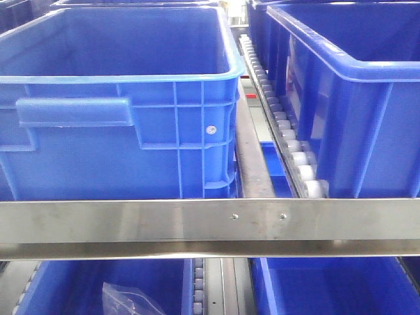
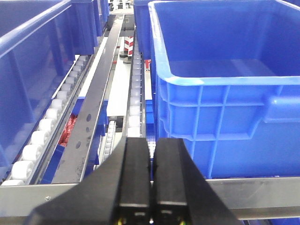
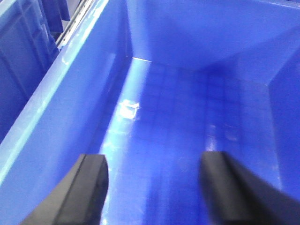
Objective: Pick red cube and place on left shelf
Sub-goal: 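Raise the open right gripper up out of the blue bin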
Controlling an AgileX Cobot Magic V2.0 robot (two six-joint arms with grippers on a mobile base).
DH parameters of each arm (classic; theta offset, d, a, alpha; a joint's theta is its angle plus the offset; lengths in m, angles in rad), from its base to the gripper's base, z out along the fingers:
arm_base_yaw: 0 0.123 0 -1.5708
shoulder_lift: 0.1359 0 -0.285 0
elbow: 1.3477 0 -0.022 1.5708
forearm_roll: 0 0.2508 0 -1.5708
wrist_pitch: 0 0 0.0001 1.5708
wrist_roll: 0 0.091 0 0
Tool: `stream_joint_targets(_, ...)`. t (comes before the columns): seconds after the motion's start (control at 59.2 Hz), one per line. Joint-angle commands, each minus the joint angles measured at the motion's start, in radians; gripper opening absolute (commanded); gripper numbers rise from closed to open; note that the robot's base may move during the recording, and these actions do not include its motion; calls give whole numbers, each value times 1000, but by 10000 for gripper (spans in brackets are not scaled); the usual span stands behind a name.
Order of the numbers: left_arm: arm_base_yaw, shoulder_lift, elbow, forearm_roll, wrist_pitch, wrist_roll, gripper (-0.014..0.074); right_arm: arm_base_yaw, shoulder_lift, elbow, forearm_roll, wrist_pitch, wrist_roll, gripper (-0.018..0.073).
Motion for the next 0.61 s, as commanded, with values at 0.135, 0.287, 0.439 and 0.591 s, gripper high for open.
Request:
stream_joint_targets(0.135,-6,-16,23,-3,-87,-1,102,-7,-119,-34,16,-80,-9,69)
stream_joint_targets(0.287,-6,-16,23,-3,-87,-1,102,-7,-174,-34,18,-91,-9,46)
stream_joint_targets(0.439,-6,-16,23,-3,-87,-1,102,-7,-193,-34,19,-88,-9,46)
stream_joint_targets(0.591,-6,-16,23,-3,-87,-1,102,-7,-187,-34,19,-84,-9,46)
